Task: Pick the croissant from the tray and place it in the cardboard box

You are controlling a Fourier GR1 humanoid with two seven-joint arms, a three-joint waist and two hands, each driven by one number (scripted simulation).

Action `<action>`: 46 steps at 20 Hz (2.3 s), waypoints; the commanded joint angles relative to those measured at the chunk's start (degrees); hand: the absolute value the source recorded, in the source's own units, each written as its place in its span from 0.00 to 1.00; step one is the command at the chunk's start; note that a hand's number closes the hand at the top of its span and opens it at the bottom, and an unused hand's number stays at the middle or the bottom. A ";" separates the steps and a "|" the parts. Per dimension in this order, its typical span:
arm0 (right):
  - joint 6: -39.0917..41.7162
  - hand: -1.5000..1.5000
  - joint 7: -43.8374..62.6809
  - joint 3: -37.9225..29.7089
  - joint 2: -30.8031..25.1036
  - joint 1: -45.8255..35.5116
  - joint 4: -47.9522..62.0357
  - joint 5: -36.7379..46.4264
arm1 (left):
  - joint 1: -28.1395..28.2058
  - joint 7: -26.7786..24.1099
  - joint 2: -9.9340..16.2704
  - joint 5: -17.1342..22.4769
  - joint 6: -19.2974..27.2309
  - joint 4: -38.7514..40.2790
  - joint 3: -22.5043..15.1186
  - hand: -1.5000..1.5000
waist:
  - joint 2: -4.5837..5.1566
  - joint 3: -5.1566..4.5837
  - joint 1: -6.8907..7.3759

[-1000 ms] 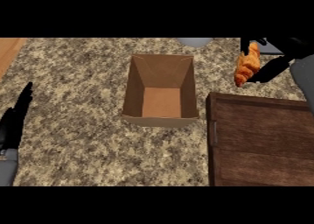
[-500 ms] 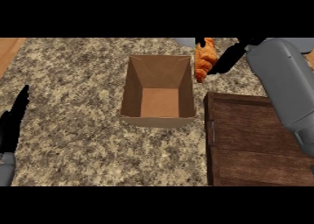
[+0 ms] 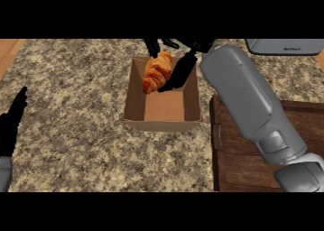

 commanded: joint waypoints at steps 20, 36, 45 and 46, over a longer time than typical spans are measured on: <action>-16.30 0.00 12.93 25.10 5.39 -0.21 11.26 -22.35 | -2.65 -2.89 -3.01 -2.18 -0.83 2.47 -1.78 0.50 | 1.19 -0.07 4.69; -9.52 0.00 0.91 5.39 0.13 -7.49 21.64 -37.97 | -1.69 0.54 -3.23 -2.55 -0.07 -1.15 -0.72 0.50 | 0.88 0.04 2.05; 0.80 0.00 -4.07 2.06 -15.07 -7.23 30.27 -37.81 | -3.91 0.08 -1.14 -1.64 -2.20 0.63 0.75 0.50 | 1.61 0.09 2.83; 0.03 0.00 -7.71 2.85 -15.80 -4.55 30.56 -36.60 | -1.48 -2.49 -3.82 -3.43 0.45 0.89 -0.88 0.50 | 1.80 0.09 3.02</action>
